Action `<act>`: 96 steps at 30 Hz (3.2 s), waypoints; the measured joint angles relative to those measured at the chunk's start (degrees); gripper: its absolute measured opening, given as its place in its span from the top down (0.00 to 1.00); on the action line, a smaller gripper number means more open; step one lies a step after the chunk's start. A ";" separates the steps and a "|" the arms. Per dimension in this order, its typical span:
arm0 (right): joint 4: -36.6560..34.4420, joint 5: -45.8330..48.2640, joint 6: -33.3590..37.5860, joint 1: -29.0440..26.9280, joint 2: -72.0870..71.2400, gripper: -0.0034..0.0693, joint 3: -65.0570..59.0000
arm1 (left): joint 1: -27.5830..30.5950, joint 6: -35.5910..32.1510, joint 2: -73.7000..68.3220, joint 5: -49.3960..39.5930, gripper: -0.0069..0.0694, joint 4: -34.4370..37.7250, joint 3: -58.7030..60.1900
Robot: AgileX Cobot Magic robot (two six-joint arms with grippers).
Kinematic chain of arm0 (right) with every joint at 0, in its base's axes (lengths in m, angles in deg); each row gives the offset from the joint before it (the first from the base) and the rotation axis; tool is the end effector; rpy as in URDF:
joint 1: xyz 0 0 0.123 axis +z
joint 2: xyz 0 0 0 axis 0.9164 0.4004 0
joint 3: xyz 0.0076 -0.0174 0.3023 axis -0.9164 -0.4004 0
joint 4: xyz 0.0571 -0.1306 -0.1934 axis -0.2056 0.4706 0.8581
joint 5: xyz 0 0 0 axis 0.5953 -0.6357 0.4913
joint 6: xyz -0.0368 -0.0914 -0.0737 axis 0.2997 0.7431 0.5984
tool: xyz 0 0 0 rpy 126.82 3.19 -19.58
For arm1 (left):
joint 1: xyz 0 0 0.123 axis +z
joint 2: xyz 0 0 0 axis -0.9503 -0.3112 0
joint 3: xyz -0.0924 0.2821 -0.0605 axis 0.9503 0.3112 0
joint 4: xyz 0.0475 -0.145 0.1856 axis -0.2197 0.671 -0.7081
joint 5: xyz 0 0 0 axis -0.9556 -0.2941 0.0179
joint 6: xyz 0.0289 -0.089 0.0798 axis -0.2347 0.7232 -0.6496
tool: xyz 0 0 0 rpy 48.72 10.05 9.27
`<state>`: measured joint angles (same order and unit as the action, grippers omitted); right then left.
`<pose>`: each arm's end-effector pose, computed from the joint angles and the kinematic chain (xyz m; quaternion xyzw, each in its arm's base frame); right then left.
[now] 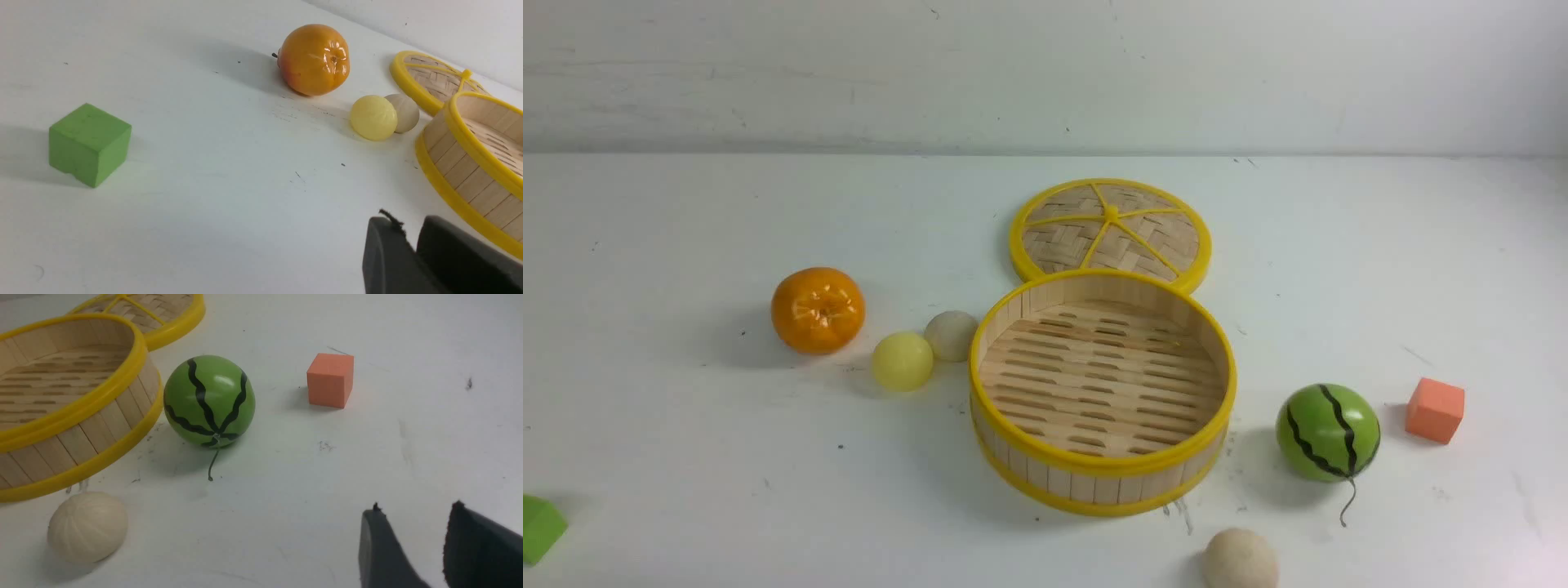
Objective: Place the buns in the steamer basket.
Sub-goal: Use the left arm to grab a steamed stuffed bun
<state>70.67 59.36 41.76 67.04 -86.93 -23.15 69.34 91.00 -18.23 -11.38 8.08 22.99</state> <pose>0.0526 0.0026 0.1626 0.0518 0.8070 0.0542 0.5858 0.0561 -0.0081 0.1721 -0.1178 0.7675 -0.1516 0.6117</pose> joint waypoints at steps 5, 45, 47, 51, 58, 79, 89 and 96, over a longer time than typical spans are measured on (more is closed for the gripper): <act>0.00 0.00 0.00 0.00 0.00 0.62 0.00 | 0.00 0.20 0.00 0.00 0.75 0.00 0.00; 0.00 -0.07 0.00 0.00 0.00 0.62 0.00 | 0.05 12.35 0.00 13.12 0.72 25.66 -0.67; 0.00 -0.07 0.00 0.00 0.00 0.62 0.00 | 0.05 11.15 0.00 9.14 0.76 25.37 -4.12; 0.00 -0.07 0.00 0.00 0.00 0.62 0.00 | 0.05 4.09 -1.36 -0.93 0.85 22.08 -16.21; 0.00 -0.07 0.00 0.00 0.00 0.62 0.00 | 0.05 -3.29 -24.99 -34.60 0.92 15.06 -37.66; 0.00 -0.07 0.00 0.00 0.00 0.62 0.00 | -19.25 -11.28 -81.26 -32.74 0.93 2.24 -64.51; 0.00 -0.07 0.00 0.00 0.00 0.62 0.00 | -19.14 -8.57 -102.99 -36.79 0.93 -8.05 -85.85; 0.00 -0.07 0.00 0.00 0.00 0.62 0.00 | -16.59 -9.98 -113.45 -40.44 0.91 -8.06 -95.87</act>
<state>70.67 59.29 41.76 67.04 -86.93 -23.15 52.75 81.03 -131.68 -51.83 0.02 -72.88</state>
